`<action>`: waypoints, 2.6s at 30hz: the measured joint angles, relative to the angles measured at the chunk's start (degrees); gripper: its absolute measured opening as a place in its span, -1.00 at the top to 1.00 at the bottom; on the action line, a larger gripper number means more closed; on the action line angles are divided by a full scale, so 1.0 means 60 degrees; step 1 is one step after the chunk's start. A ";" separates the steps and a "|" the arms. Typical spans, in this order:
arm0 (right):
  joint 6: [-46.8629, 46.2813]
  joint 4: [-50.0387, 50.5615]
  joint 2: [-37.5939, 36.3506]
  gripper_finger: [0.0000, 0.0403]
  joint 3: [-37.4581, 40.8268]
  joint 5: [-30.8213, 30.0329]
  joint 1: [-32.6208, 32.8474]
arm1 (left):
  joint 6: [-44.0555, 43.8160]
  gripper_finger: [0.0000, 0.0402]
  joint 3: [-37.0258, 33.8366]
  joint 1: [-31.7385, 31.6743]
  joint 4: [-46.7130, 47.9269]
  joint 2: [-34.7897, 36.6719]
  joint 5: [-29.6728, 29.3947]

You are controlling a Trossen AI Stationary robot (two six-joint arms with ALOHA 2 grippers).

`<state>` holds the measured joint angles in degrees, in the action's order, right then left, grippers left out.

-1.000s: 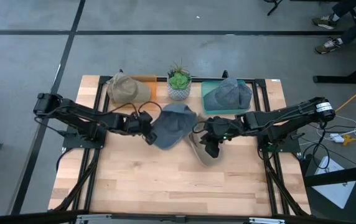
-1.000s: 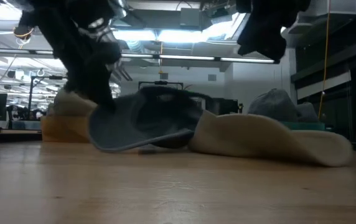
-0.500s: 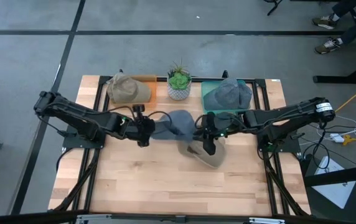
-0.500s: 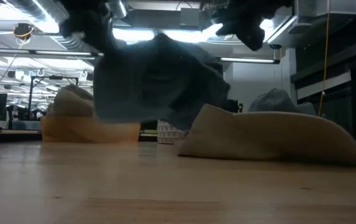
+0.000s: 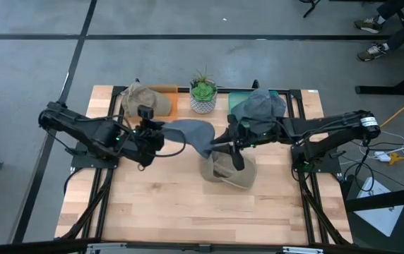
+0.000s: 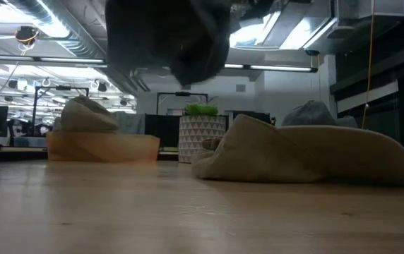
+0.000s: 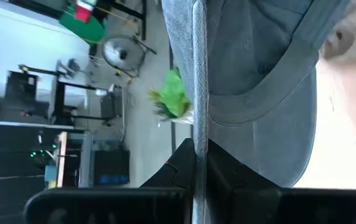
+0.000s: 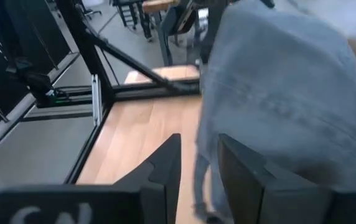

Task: Pick & Place hat
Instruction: Put the gray cap into the green bin

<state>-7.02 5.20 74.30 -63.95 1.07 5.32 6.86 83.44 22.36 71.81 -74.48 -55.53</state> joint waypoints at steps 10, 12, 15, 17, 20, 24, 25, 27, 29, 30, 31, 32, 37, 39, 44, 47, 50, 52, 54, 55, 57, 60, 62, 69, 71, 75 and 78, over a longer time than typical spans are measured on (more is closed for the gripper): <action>0.2394 0.0923 -0.0431 0.49 -0.1349 -0.1231 -0.0015 | -0.0562 0.95 0.1907 0.0800 0.0642 0.0004 -0.0458; 0.2675 0.1320 -0.0662 0.49 -0.1358 -0.1480 -0.0101 | -0.0814 0.95 0.2071 0.0871 0.0638 0.0011 -0.0433; 0.2616 0.2062 -0.1075 0.49 -0.1297 -0.1006 -0.0379 | -0.1054 0.95 0.2087 0.0950 0.0708 0.0008 -0.0229; 0.2389 0.2457 -0.1361 0.49 -0.1296 -0.0583 -0.0641 | -0.1251 0.95 0.2087 0.1037 0.0823 0.0004 -0.0224; 0.2243 0.2685 -0.1665 0.49 -0.1296 -0.0453 -0.0986 | -0.1477 0.95 0.2087 0.1047 0.0805 0.0004 -0.0225; 0.2211 0.2239 -0.1642 0.49 -0.1296 -0.0502 -0.1284 | -0.1655 0.95 0.2087 0.1044 0.0562 0.0004 -0.0263; 0.2210 0.2090 -0.1553 0.49 -0.1296 -0.0498 -0.1302 | -0.1671 0.95 0.2087 0.1044 0.0432 0.0004 -0.0291; 0.2211 0.1894 -0.1357 0.49 -0.1296 -0.0454 -0.1304 | -0.1679 0.95 0.2087 0.1044 0.0273 0.0004 -0.0307; 0.2133 0.1757 -0.1077 0.49 -0.1292 -0.0288 -0.1300 | -0.1691 0.95 0.2087 0.1044 0.0126 0.0004 -0.0331; 0.2034 0.1654 -0.0936 0.49 -0.1286 -0.0155 -0.1300 | -0.1691 0.95 0.2087 0.1044 0.0029 0.0004 -0.0331; 0.1877 0.1522 -0.0793 0.49 -0.1283 -0.0001 -0.1300 | -0.1691 0.94 0.2087 0.1044 -0.0087 0.0004 -0.0334; 0.1741 0.1270 -0.0671 0.49 -0.1281 0.0207 -0.1300 | -0.1691 0.94 0.2087 0.1044 -0.0166 0.0004 -0.0334; 0.1649 -0.0021 -0.0430 0.49 -0.1277 0.1520 -0.1300 | -0.1695 0.94 0.2087 0.1044 -0.0221 0.0004 -0.0327; 0.1568 -0.0132 -0.0461 0.49 -0.1277 0.1608 -0.1300 | -0.1695 0.94 0.2087 0.1044 -0.0221 0.0004 -0.0327; 0.1210 0.0104 -0.0729 0.49 -0.1277 0.1818 -0.1366 | -0.1695 0.94 0.2087 0.1044 -0.0214 0.0004 -0.0325; 0.1163 0.0488 -0.0903 0.49 -0.1277 0.2003 -0.1362 | -0.1695 0.94 0.2084 0.1044 -0.0210 0.0004 -0.0320; 0.1195 0.1228 -0.1111 0.49 -0.1277 0.2035 -0.1359 | -0.1726 0.94 0.2084 0.1044 -0.0203 0.0004 -0.0295; 0.1202 0.1644 -0.1267 0.49 -0.1277 0.2031 -0.1366 | -0.1812 0.94 0.2084 0.1044 -0.0203 0.0004 -0.0292; 0.1060 0.1739 -0.1353 0.49 -0.1277 0.2042 -0.1370 | -0.1903 0.94 0.2084 0.1044 -0.0200 0.0004 -0.0274; 0.0966 0.1762 -0.1362 0.49 -0.1277 0.2085 -0.1369 | -0.1954 0.94 0.2084 0.1044 -0.0202 0.0004 -0.0263; 0.0891 0.1766 -0.1359 0.49 -0.1277 0.2299 -0.1369 | -0.2017 0.94 0.2081 0.1044 -0.0203 0.0004 -0.0235; 0.0902 0.1872 -0.1355 0.49 -0.1277 0.2359 -0.1368 | -0.2027 0.93 0.2080 0.1044 -0.0203 0.0004 -0.0229; 0.0868 0.1958 -0.1354 0.49 -0.1277 0.2355 -0.1369 | -0.2055 0.93 0.2077 0.1044 -0.0203 0.0004 -0.0229; 0.0454 0.2218 -0.1348 0.48 -0.1277 0.2350 -0.1369 | -0.2281 0.93 0.2076 0.1044 -0.0203 0.0004 -0.0229; 0.0518 0.2170 -0.1348 0.48 -0.1277 0.2112 -0.1367 | -0.2306 0.93 0.2076 0.1044 -0.0203 0.0004 -0.0229; 0.0928 0.1925 -0.1348 0.48 -0.1277 0.0827 -0.1366 | -0.2303 0.93 0.2076 0.1044 -0.0203 0.0004 -0.0229; 0.0988 0.1882 -0.1348 0.48 -0.1277 0.0396 -0.1373 | -0.2300 0.93 0.2076 0.1044 -0.0203 0.0004 -0.0226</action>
<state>-1.09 16.49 66.22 -71.61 3.45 -2.92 -6.94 95.90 28.62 70.59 -74.46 -56.89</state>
